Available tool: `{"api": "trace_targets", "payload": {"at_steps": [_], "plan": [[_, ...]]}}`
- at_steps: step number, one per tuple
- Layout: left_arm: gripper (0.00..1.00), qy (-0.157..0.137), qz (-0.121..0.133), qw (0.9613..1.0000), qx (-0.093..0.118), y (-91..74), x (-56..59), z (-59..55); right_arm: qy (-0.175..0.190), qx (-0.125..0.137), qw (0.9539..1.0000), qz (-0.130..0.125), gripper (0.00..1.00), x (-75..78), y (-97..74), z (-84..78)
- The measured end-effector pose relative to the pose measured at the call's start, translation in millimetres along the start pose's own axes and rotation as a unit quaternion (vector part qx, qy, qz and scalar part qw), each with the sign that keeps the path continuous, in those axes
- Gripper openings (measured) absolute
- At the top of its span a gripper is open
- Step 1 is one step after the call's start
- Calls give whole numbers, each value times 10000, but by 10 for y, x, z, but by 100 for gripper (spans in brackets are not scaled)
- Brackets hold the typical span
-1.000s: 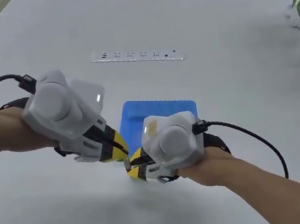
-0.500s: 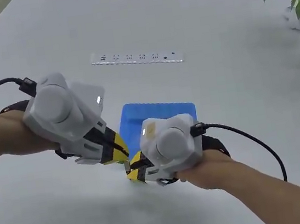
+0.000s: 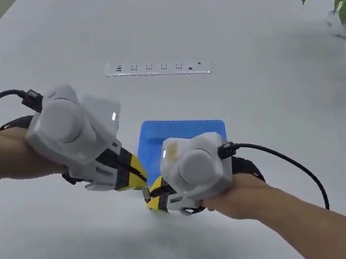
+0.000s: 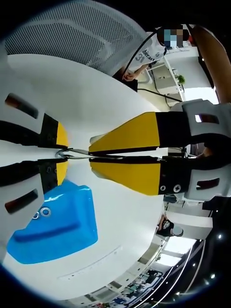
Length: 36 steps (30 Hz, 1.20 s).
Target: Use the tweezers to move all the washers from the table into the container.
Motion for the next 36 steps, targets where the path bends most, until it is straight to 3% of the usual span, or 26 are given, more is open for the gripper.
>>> {"api": "trace_targets", "payload": {"at_steps": [22,36], "plan": [[5,81,193,9998,-70,-334,-10,221,-168,112,9997,-111,10,-40,-252,312],[5,292,344,9990,-65,-486,-188,403,-252,198,9990,-313,10,126,-472,478]]}}
Point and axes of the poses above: the centre of the closed fingertips' face, and the gripper's own axes: y roughly forward along the fingers, x roughly to its right, z roughly out of its top, the point moved 2 cm from there along -y, roughly backward along the fingers, and after that the axes turned 8 degrees about y, right-handed, at the moved point
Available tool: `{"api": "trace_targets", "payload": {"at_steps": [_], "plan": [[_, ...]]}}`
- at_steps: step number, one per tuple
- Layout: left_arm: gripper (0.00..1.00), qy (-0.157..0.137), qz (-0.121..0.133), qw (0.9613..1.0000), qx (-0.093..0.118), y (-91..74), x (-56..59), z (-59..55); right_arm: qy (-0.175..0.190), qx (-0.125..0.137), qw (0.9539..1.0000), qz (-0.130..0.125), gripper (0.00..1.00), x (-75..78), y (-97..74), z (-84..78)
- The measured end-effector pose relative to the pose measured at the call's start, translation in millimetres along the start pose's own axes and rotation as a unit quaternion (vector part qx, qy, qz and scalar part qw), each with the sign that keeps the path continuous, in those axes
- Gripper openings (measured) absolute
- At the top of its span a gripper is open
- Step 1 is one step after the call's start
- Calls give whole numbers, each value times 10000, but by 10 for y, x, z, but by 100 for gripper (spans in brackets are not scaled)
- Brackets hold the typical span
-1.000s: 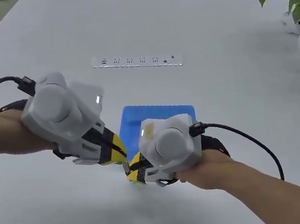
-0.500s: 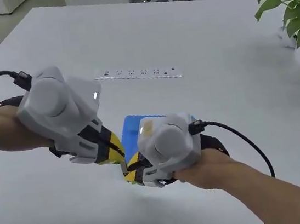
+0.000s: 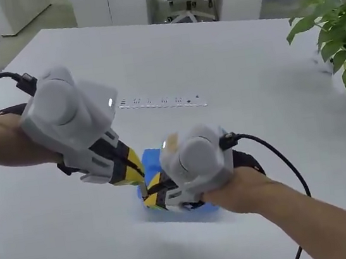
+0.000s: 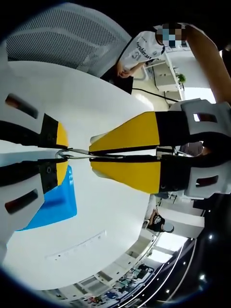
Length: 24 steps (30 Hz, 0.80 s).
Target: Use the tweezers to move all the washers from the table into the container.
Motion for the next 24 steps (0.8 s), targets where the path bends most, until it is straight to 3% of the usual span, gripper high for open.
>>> {"api": "trace_targets", "payload": {"at_steps": [12,24], "plan": [[5,184,33,9998,75,61,-229,98,31,8,9998,-192,10,238,-114,-28],[5,317,-5,9993,176,272,-404,141,138,-78,9993,-329,10,437,-173,-216]]}}
Point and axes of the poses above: the centre of the closed fingertips' face, and the gripper's own axes: y roughly forward along the fingers, x roughly to its right, z roughly out of its top, the point moved 2 cm from there along -y, roughly backward along the fingers, and after that the axes turned 8 degrees about y, right-handed, at the moved point
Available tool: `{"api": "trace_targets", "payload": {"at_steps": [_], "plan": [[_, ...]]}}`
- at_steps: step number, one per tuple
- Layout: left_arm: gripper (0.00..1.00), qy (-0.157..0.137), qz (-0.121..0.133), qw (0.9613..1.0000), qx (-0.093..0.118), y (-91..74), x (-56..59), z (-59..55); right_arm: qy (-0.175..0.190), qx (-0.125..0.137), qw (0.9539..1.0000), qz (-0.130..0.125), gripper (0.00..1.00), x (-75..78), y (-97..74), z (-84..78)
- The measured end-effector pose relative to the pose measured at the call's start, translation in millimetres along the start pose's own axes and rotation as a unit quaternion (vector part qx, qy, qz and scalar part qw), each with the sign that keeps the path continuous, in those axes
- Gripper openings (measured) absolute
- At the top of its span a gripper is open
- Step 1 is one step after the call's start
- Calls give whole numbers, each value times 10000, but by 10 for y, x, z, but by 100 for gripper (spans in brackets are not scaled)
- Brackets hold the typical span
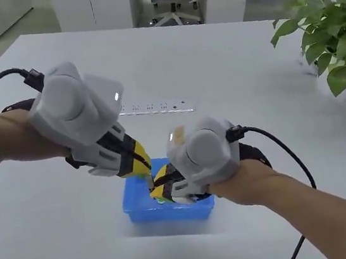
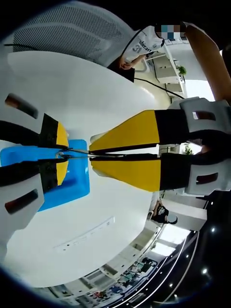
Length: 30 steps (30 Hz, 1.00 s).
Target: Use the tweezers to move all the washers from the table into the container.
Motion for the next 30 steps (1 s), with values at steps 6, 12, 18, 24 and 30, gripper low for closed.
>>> {"api": "trace_targets", "payload": {"at_steps": [6,12,18,24,30], "plan": [[6,16,-32,10000,24,82,-47,-28,52,-55,10000,-8,10,65,25,-83],[6,30,-74,10000,38,185,-84,-68,98,-115,9999,-11,10,119,62,-176],[6,34,-94,9999,56,302,-130,-114,143,-153,9998,-12,10,192,109,-284],[6,20,-135,9999,31,394,-156,-175,194,-176,9997,38,10,234,187,-368],[6,-20,-165,9999,29,485,-182,-244,224,-227,9994,96,10,273,251,-441]]}}
Point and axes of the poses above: the centre of the closed fingertips' face, and the gripper's own axes: y roughly forward along the fingers, x roughly to its right, z roughly out of its top, the point moved 2 cm from there along -y, roughly backward along the fingers, and after that the axes turned 8 degrees about y, right-handed, at the moved point
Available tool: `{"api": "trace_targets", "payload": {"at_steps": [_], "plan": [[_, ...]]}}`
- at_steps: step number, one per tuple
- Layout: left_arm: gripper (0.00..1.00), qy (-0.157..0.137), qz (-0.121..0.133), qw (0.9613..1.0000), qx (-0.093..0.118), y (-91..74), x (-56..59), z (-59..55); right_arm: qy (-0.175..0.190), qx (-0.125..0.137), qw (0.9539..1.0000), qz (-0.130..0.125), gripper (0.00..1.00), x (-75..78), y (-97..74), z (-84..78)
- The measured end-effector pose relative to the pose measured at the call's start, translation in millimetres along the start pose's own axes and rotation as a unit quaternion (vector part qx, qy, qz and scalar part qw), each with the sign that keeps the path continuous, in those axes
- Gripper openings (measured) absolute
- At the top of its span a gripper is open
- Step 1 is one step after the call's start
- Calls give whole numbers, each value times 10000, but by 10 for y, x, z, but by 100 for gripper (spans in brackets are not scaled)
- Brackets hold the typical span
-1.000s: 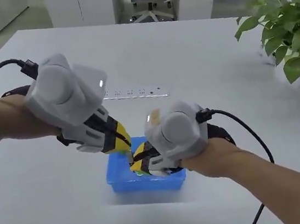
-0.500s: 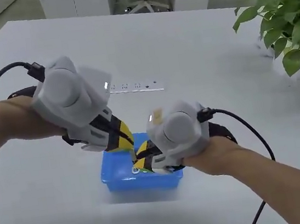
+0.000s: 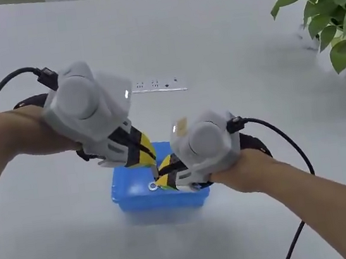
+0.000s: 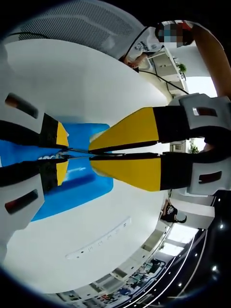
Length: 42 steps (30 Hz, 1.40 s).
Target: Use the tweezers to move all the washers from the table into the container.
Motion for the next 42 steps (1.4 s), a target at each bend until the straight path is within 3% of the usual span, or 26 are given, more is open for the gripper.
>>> {"api": "trace_targets", "payload": {"at_steps": [9,17,42], "plan": [[6,-66,-13,10000,-6,97,-23,-83,-12,-64,9999,91,10,48,92,-80],[6,-133,25,9999,49,92,-56,-91,-2,-31,9999,107,10,74,98,-57],[6,-100,-24,9999,-52,47,7,-97,-79,-40,9999,107,11,23,69,-26]]}}
Point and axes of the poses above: the centre of the closed fingertips' face, and the gripper's own axes: y roughly forward along the fingers, x roughly to its right, z roughly out of its top, the point moved 2 cm from there along -y, roughly backward along the fingers, and after that the axes turned 8 degrees about y, right-handed, at the moved point
